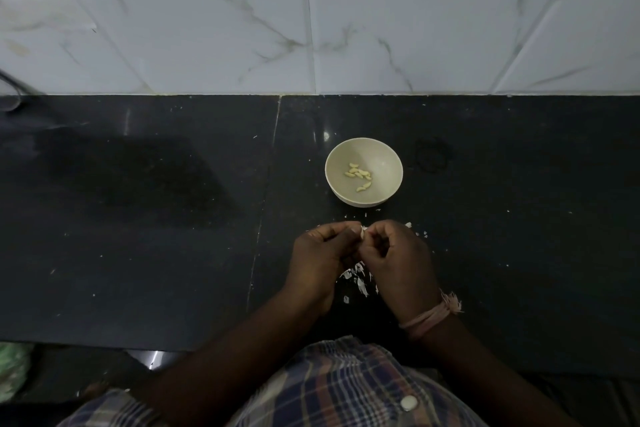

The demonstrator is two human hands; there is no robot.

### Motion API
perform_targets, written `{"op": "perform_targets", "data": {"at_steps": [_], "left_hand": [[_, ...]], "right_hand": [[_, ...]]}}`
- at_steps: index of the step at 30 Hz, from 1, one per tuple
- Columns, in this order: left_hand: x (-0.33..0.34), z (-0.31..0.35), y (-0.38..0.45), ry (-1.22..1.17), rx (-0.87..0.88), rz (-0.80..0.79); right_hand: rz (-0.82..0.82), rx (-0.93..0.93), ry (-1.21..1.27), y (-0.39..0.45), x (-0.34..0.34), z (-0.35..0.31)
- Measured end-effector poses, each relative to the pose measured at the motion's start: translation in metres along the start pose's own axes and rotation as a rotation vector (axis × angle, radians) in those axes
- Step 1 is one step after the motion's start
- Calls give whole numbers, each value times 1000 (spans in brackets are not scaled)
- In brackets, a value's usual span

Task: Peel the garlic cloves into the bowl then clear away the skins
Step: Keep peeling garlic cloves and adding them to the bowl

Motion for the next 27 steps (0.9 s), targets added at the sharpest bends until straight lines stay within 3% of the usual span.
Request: {"op": "perform_targets", "data": {"at_steps": [6,16,27], "left_hand": [[-4,-7,2,-45,-39,-11],[-7,3,-3,-75,67,57],[-8,9,-6,-136,152,40]], "right_hand": [[-21,151,148,-1,1,10],[-5,1,72,0,-4,-8],[-16,170,240,-3,0,-7]]}}
Point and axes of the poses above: each hand's wrist, its own y-axis towards the middle knuckle, its own x-axis out of the palm, z = x × y, the point moved 7 cm from there along y, towards the middle knuckle, and after that the axes turned 9 degrees about y, right-handed, at the moved point
